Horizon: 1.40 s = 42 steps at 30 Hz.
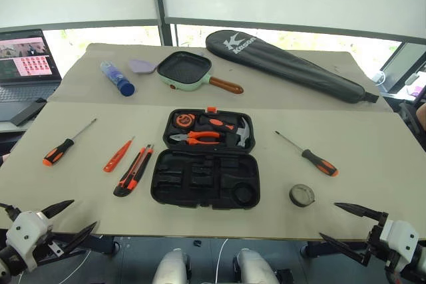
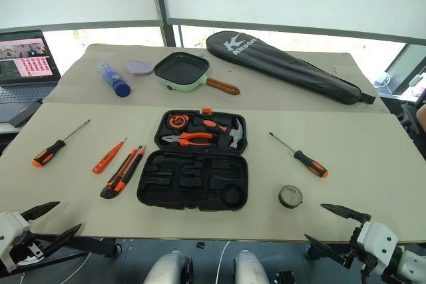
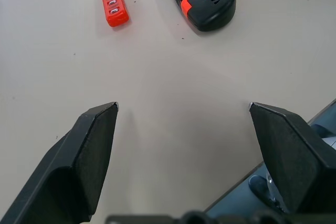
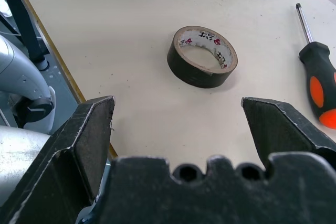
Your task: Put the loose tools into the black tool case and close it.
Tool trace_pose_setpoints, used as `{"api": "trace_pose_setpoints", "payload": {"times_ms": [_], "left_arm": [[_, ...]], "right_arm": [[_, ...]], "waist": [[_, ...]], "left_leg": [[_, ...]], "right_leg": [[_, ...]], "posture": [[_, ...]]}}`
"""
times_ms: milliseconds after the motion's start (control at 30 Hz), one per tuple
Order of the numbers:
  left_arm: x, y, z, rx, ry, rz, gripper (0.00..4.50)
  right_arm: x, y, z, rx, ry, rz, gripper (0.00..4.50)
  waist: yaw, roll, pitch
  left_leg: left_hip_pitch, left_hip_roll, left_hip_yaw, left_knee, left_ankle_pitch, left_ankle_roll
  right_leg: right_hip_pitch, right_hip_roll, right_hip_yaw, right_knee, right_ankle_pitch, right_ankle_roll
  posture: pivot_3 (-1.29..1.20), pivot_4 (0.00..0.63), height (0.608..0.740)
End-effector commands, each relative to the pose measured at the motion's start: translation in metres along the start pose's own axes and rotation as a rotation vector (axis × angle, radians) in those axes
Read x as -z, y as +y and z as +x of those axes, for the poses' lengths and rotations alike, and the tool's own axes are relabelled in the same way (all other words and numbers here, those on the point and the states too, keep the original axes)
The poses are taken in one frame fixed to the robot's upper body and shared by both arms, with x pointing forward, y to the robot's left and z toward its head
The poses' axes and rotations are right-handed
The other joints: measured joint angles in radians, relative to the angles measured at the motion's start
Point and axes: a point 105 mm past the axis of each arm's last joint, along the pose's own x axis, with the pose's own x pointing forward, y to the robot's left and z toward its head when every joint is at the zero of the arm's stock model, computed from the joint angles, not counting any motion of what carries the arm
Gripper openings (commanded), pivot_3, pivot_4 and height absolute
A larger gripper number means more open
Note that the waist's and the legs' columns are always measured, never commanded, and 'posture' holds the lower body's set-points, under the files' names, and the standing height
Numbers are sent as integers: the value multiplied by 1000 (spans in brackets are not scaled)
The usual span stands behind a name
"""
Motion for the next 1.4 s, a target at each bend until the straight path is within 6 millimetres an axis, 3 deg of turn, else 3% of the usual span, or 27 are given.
{"api": "trace_pose_setpoints", "payload": {"times_ms": [33,133,233,367,433,533,667,800,900,1033,1133,1233,1400], "left_arm": [[-12,12,-1,-55,-29,8,4287],[-21,28,-3,-102,-52,-72,4287],[-18,38,-10,-158,-28,-149,4287],[-14,68,-36,-463,-73,-296,4287],[0,73,-54,-623,-56,-403,4287],[17,70,-71,-759,-32,-525,4287],[28,70,-80,-835,2,-595,4287],[0,109,-53,-779,-88,-643,4287],[-24,136,-26,-694,-84,-647,4287],[-34,166,9,-613,17,-605,4287],[-29,185,33,-589,116,-563,4287],[-28,191,57,-541,164,-552,4287],[-24,177,88,-390,233,-543,4287]], "right_arm": [[-8,-5,2,3,-28,-17,4498],[-28,-10,14,-32,-128,22,4498],[-57,-16,24,4,-297,37,4498],[-95,-18,52,36,-459,46,4498],[-118,-13,63,41,-584,85,4498],[-138,-3,73,12,-677,86,4498],[-143,8,82,1,-707,83,4498],[-145,17,89,-33,-714,71,4498],[-148,16,93,-39,-719,64,4498],[-149,14,96,-39,-714,59,4498],[-149,13,97,-33,-704,51,4498],[-147,10,95,-8,-691,41,4498],[-142,11,89,32,-665,30,4498]], "waist": [[0,0,0],[0,-1,0],[-1,-1,0],[-7,-1,0],[-8,-1,1],[-6,-2,1],[5,-8,-1],[26,-16,-5],[30,-20,-5],[17,-17,-4],[7,-18,-4],[1,-20,-5],[-1,-20,-5]], "left_leg": [[0,0,0,0,0,0],[0,0,0,0,0,0],[1,0,-2,0,0,0],[1,1,-5,0,0,0],[1,1,-6,0,0,0],[0,1,-7,0,0,-1],[0,0,-7,0,0,-1],[1,0,-7,1,-1,-2],[0,2,-6,1,1,-8],[1,0,-5,1,2,-7],[-1,0,-2,1,4,-4],[-4,0,-3,0,4,-4],[-9,0,-3,0,2,-7]], "right_leg": [[0,0,0,0,0,0],[0,0,0,0,0,0],[0,0,0,2,3,4],[0,1,0,2,3,5],[0,1,0,2,3,5],[-1,0,0,3,3,5],[-2,0,-2,3,3,5],[-4,-1,-5,3,2,3],[-4,-1,-11,4,1,-6],[-3,-1,-9,4,5,1],[-3,1,-9,5,5,1],[-5,3,-10,6,5,1],[-8,4,-10,6,5,2]], "posture": [[0,150,740],[0,150,740],[0,150,740],[0,150,740],[0,150,740],[0,150,740],[0,150,740],[0,150,740],[0,150,740],[0,150,740],[0,150,740],[0,150,740],[0,150,740]]}}
